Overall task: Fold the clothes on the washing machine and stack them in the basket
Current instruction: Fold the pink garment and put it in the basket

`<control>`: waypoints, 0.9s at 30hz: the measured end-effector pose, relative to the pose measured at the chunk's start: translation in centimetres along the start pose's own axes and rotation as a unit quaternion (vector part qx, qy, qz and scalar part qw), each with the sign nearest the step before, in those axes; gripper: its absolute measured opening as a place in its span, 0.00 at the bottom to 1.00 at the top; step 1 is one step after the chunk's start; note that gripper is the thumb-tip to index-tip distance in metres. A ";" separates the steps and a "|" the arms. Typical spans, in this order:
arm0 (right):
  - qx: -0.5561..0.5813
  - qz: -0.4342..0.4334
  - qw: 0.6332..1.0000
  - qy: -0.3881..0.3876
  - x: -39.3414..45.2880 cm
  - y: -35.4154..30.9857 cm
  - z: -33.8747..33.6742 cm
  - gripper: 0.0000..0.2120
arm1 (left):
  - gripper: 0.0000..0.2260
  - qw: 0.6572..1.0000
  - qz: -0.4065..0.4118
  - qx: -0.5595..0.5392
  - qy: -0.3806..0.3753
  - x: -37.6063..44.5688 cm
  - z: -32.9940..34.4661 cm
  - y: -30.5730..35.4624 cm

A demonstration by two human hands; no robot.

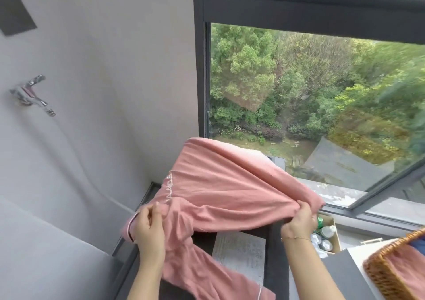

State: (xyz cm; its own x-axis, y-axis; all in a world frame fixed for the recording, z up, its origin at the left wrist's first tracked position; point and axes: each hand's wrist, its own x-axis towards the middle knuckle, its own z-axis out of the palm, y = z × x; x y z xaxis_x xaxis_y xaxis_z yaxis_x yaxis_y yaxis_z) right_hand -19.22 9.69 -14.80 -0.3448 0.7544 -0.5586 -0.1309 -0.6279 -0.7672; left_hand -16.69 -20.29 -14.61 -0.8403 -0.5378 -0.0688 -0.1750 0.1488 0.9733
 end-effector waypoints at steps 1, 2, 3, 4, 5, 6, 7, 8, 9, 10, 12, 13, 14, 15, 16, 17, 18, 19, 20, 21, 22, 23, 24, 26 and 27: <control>0.026 -0.005 0.999 0.042 0.6 -0.5 -1.0 0.08 | 0.10 1.000 0.006 -0.001 -0.018 -0.5 0.1 1.1; 0.039 0.003 0.996 0.076 1.1 -0.9 -2.1 0.08 | 0.11 0.999 0.005 0.006 -0.039 -0.8 0.2 1.8; 0.034 0.012 0.994 0.099 1.7 -0.6 -3.7 0.08 | 0.11 0.998 -0.008 0.017 -0.061 -1.2 0.1 2.0; 0.020 0.027 0.994 0.106 2.0 -0.3 -5.0 0.07 | 0.13 0.995 -0.034 0.039 -0.084 -1.2 -0.1 1.7; 0.004 0.050 0.995 0.091 2.4 0.6 -6.7 0.07 | 0.13 0.988 -0.066 0.073 -0.116 -1.3 -0.4 1.2; -0.004 0.087 0.994 0.058 2.5 1.5 -8.6 0.09 | 0.11 0.973 -0.099 0.139 -0.157 -1.4 -0.8 0.1; -0.003 0.125 0.992 0.016 2.6 2.4 -9.9 0.13 | 0.08 0.947 -0.143 0.214 -0.195 -1.6 -1.3 -0.9; -0.005 0.158 0.987 -0.030 2.1 2.7 -11.1 0.15 | 0.10 0.911 -0.173 0.291 -0.233 -2.1 -2.0 -2.3; -0.012 0.171 0.983 -0.066 1.7 2.8 -11.8 0.13 | 0.13 0.878 -0.180 0.354 -0.268 -2.7 -2.7 -3.3; -0.022 0.178 0.979 -0.096 1.2 2.7 -12.2 0.11 | 0.14 0.855 -0.165 0.396 -0.291 -3.3 -3.5 -4.3; -0.067 0.176 0.974 -0.130 0.3 2.2 -12.3 0.06 | 0.13 0.854 -0.143 0.412 -0.286 -4.0 -4.6 -5.4; -0.101 0.168 0.970 -0.144 0.0 2.5 -12.3 0.05 | 0.14 0.856 -0.136 0.414 -0.278 -4.0 -5.2 -5.5; -0.149 0.159 0.963 -0.159 -0.5 2.8 -12.0 0.04 | 0.14 0.857 -0.130 0.412 -0.280 -4.0 -5.4 -5.5; -0.206 0.147 0.951 -0.175 -1.0 3.3 -11.9 0.03 | 0.15 0.865 -0.126 0.399 -0.278 -3.9 -5.4 -5.3; -0.252 0.141 0.939 -0.188 -1.8 3.8 -11.5 0.04 | 0.16 0.880 -0.119 0.369 -0.275 -3.7 -5.4 -5.0; -0.277 0.131 0.932 -0.193 -2.4 4.4 -11.3 0.07 | 0.19 0.901 -0.108 0.327 -0.264 -3.9 -5.6 -4.1; -0.278 0.110 0.938 -0.177 -2.9 4.9 -11.0 0.09 | 0.21 0.926 -0.080 0.284 -0.237 -4.1 -6.1 -3.0; -0.270 0.068 0.950 -0.142 -3.0 5.2 -10.8 0.12 | 0.22 0.948 -0.039 0.246 -0.197 -4.2 -6.7 -2.0; -0.246 0.014 0.966 -0.084 -3.2 5.3 -10.6 0.13 | 0.22 0.963 0.009 0.222 -0.150 -4.2 -7.8 -0.8; -0.197 -0.039 0.979 -0.029 -3.4 5.2 -10.6 0.11 | 0.21 0.970 0.050 0.214 -0.106 -4.1 -8.9 0.4; -0.154 -0.077 0.985 0.010 -3.8 4.8 -10.4 0.09 | 0.20 0.970 0.084 0.215 -0.081 -3.8 -10.1 1.4; -0.135 -0.100 0.985 0.033 -4.4 4.4 -10.2 0.08 | 0.18 0.965 0.096 0.227 -0.085 -3.3 -11.1 2.0; -0.136 -0.105 0.984 0.045 -5.1 4.3 -9.9 0.08 | 0.17 0.957 0.078 0.246 -0.132 -2.7 -12.1 2.3; -0.153 -0.089 0.982 0.063 -6.1 5.0 -10.2 0.04 | 0.19 0.907 -0.031 0.290 -0.306 -2.2 -12.8 1.9; -0.160 -0.060 0.983 0.068 -6.5 5.6 -10.6 0.04 | 0.17 0.861 -0.078 0.322 -0.387 -2.6 -13.0 1.0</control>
State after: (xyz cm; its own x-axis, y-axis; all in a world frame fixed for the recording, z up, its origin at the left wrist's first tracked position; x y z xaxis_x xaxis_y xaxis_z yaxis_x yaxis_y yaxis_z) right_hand -7.83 3.31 -18.81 -0.2144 0.8515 -0.4784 0.1445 -0.4568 -0.8778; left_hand -8.01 -29.52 -10.59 -0.8277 0.0841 -0.5548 -0.3548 0.6876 0.6335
